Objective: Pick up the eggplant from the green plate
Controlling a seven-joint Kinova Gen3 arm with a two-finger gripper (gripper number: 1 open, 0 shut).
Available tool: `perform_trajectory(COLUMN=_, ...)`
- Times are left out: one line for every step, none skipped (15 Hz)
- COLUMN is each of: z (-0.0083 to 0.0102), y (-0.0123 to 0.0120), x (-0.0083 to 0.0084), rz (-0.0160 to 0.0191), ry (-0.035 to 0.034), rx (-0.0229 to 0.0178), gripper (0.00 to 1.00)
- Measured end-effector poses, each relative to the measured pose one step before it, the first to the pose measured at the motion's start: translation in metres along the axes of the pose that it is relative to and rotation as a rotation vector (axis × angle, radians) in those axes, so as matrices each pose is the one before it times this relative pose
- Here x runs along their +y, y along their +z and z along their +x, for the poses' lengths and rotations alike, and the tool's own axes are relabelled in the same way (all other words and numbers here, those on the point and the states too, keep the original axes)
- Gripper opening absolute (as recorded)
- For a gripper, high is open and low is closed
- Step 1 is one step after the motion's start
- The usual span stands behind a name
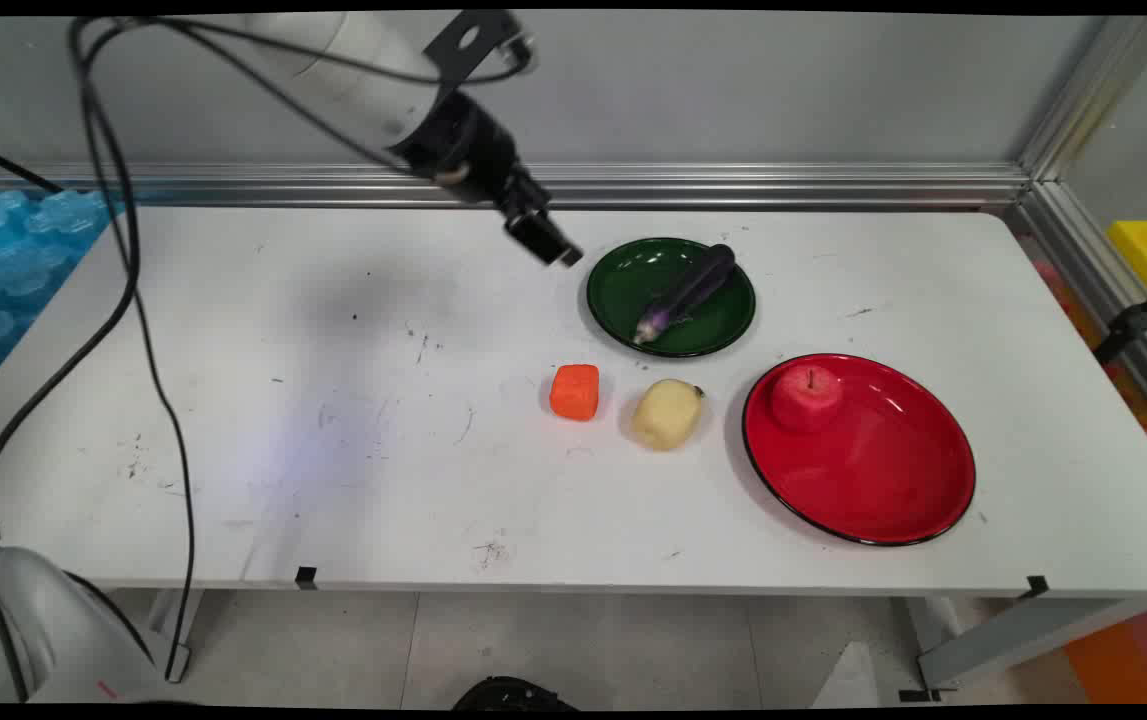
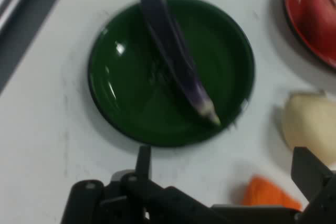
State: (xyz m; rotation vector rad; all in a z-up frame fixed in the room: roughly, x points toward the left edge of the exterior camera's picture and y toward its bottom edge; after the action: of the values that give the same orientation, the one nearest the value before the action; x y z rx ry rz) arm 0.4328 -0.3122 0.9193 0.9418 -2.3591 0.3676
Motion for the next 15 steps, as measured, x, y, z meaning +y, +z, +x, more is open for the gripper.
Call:
perform_trajectory(z=0.00930, y=0.00613, x=-0.00321, rz=0.00956, ry=-0.02552, rx=0.00851, gripper=1.00)
perform_trajectory(z=0.00829, y=0.00686, x=-0.00257, rz=0.00721, ry=-0.01967, rx=0.00595, gripper=1.00)
perform_trajectory(z=0.00928, y=0.00969, x=-0.00255, rz=0.00812, ry=-0.01963, rx=0.00412, gripper=1.00)
perform_trajectory(z=0.00871, y=0.01088, x=-0.00236, rz=0.00711, ry=-0.01930, rx=0.00225, gripper=1.00)
perform_trajectory(z=0.00780, y=0.01113, x=-0.00206, rz=0.00612, ry=-0.01883, rx=0.00090, gripper=1.00)
perform_trajectory(z=0.00675, y=0.01051, x=-0.00149, rz=0.00382, ry=-0.01552, rx=0.00006, gripper=1.00)
perform_trajectory(z=0.00409, y=0.00688, x=-0.00083, rz=0.00229, ry=-0.01033, rx=-0.00074, gripper=1.00)
perform_trajectory(z=0.00573, y=0.01092, x=-0.00109, rz=0.00308, ry=-0.01518, rx=-0.00304, gripper=1.00)
perform_trajectory(z=0.00611, y=0.01268, x=-0.00089, rz=0.00367, ry=-0.01646, rx=-0.00487, gripper=1.00)
perform_trajectory(z=0.00347, y=0.00749, x=-0.00049, rz=0.00149, ry=-0.00835, rx=-0.00317, gripper=1.00)
perform_trajectory(z=0.00469, y=0.01106, x=-0.00051, rz=0.00228, ry=-0.01297, rx=-0.00553, gripper=1.00)
perform_trajectory(z=0.00483, y=0.01279, x=-0.00042, rz=0.00235, ry=-0.01533, rx=-0.00723, gripper=1.00)
perform_trajectory(z=0.00403, y=0.01320, x=0.00035, rz=-0.00022, ry=-0.01388, rx=-0.01018, gripper=1.00)
perform_trajectory(z=0.00322, y=0.01100, x=0.00036, rz=-0.00041, ry=-0.01130, rx=-0.00889, gripper=1.00)
perform_trajectory(z=0.00189, y=0.00726, x=0.00035, rz=-0.00061, ry=-0.00719, rx=-0.00662, gripper=1.00)
